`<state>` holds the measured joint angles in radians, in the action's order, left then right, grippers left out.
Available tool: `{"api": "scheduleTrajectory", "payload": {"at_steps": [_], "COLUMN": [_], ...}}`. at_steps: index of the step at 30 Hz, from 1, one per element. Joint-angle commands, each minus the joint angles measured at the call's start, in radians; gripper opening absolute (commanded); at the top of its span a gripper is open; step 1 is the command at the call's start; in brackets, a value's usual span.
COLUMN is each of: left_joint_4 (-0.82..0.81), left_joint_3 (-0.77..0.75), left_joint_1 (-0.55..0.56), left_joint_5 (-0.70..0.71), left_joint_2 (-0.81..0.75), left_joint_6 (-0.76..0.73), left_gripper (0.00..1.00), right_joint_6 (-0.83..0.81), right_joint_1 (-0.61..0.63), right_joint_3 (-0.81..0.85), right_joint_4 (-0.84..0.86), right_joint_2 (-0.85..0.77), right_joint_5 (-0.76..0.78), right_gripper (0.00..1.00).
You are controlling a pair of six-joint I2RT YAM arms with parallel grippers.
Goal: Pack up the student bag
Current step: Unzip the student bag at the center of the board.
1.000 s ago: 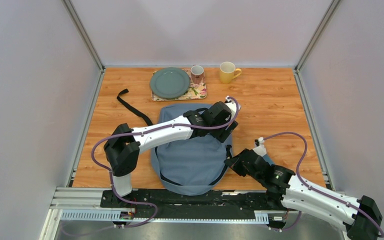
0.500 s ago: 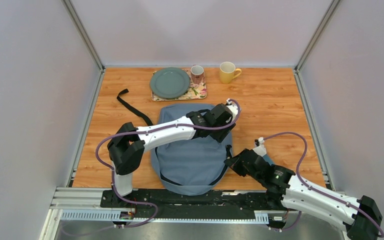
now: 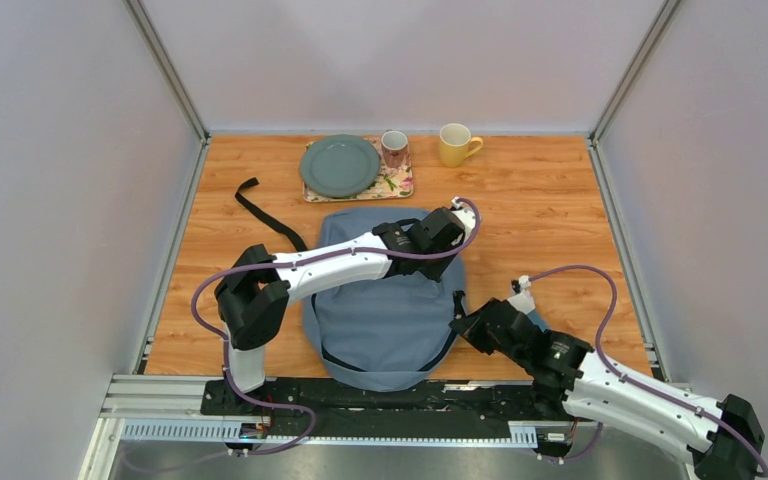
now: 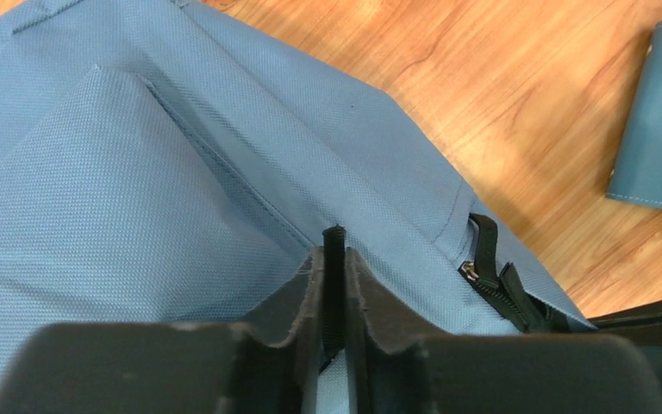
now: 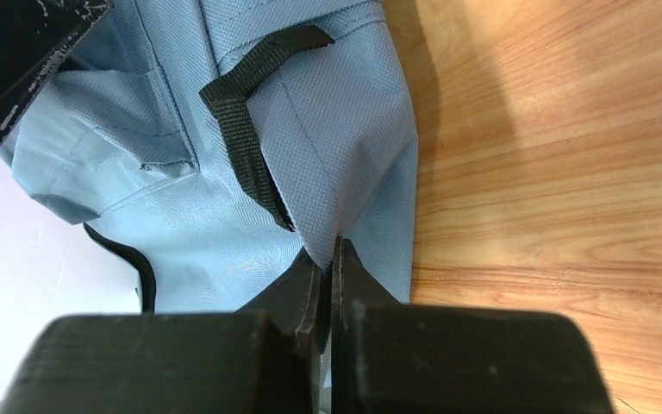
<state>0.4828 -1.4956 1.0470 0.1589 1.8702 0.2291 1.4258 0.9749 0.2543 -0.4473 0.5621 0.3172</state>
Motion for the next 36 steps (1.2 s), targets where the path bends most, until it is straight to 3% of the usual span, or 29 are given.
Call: {"api": "scheduleTrajectory", "payload": {"at_steps": [1, 2, 4, 6, 7, 8, 11, 14, 19, 23, 36], "left_joint_4": [-0.030, -0.035, -0.049, -0.061, -0.078, -0.087, -0.125, -0.151, -0.184, -0.210, -0.274], "left_joint_3": [0.001, 0.009, 0.031, 0.058, 0.070, 0.096, 0.147, 0.173, 0.178, 0.190, 0.319], "left_joint_1": [0.001, 0.001, 0.001, 0.001, 0.001, 0.001, 0.001, 0.001, 0.001, 0.001, -0.001], "left_joint_5": [0.005, 0.010, 0.011, 0.016, 0.018, 0.024, 0.033, 0.045, 0.030, 0.025, 0.051], "left_joint_2": [-0.017, -0.023, -0.040, -0.065, -0.077, -0.088, -0.149, -0.187, -0.229, -0.261, -0.344], "left_joint_6": [0.004, 0.004, 0.003, 0.001, 0.000, -0.002, -0.011, -0.013, 0.013, 0.042, 0.099], "left_gripper": [0.09, 0.00, 0.00, 0.00, 0.00, 0.00, 0.00, 0.00, 0.00, 0.00, 0.00], "right_joint_6": [0.022, 0.024, 0.025, 0.018, 0.016, 0.016, -0.001, -0.025, -0.117, -0.183, -0.376], "right_joint_1": [0.005, 0.005, 0.005, 0.005, 0.004, 0.005, 0.005, 0.005, 0.005, 0.005, -0.038], "right_joint_3": [0.007, 0.007, 0.005, 0.010, 0.016, 0.022, 0.054, 0.086, 0.115, 0.147, 0.335], "right_joint_4": [-0.044, -0.045, -0.054, -0.065, -0.092, -0.115, -0.206, -0.271, -0.191, -0.084, 0.124], "right_joint_2": [-0.021, -0.022, -0.031, -0.042, -0.059, -0.071, -0.138, -0.218, -0.283, -0.231, 0.197], "right_joint_5": [0.049, 0.051, 0.051, 0.059, 0.065, 0.080, 0.114, 0.138, 0.129, 0.121, 0.080], "right_gripper": [0.00, 0.00, 0.00, 0.09, 0.15, 0.29, 0.59, 0.66, 0.66, 0.61, 0.49]}}
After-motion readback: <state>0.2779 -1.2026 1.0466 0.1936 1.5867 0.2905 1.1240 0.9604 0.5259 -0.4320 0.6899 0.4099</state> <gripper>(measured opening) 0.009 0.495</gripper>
